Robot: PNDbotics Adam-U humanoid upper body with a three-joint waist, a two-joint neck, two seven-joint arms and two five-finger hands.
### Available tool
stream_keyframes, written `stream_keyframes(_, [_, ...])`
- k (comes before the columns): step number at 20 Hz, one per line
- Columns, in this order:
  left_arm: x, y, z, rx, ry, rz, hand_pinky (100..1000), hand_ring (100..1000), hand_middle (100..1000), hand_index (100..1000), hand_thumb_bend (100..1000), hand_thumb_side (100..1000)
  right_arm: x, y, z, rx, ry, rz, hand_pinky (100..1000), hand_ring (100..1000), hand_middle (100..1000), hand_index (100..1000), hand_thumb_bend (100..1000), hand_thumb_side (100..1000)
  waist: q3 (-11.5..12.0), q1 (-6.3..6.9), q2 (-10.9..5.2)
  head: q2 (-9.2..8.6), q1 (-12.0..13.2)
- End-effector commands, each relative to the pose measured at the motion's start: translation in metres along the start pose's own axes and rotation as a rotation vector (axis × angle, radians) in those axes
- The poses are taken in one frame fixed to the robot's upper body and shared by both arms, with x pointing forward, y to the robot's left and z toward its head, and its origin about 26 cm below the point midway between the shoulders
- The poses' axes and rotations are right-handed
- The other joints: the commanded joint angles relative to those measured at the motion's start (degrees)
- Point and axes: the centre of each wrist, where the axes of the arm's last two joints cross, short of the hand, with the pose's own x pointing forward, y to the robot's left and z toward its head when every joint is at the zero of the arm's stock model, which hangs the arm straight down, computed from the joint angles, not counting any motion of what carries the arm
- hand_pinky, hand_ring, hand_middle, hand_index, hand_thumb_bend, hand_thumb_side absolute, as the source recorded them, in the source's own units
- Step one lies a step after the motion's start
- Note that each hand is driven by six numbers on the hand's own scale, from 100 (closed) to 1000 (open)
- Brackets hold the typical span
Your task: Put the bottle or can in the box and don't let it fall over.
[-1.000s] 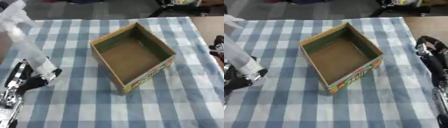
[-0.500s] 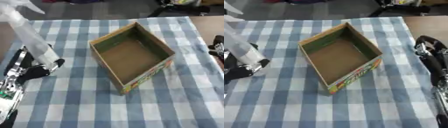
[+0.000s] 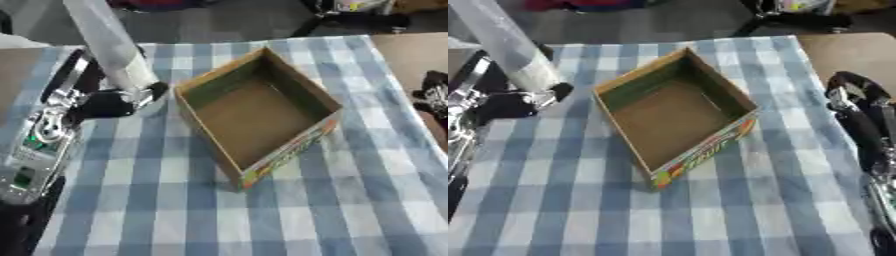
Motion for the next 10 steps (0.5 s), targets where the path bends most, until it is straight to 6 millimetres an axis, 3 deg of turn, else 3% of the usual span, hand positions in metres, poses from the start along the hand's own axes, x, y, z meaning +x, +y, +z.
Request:
stream_keyframes(1, [0.015, -0.002, -0.014, -0.02, -0.048, -0.021, 868, 563, 666, 375, 514, 100, 0.011, 0.0, -0.005, 0.013, -0.04, -0.001, 765, 765, 899, 791, 164, 522, -0.3, -0.03, -1.25, -0.17, -0.2])
stream_keyframes(10, [0.035, -0.025, -0.051, -0.075, -0.122, -0.047, 867, 565, 666, 382, 496, 100, 0.017, 0.006, -0.008, 0.032, -0.06, -0.016, 764, 765, 898, 790, 163, 524, -2.3, -0.13, -0.16, -1.47, 1.2])
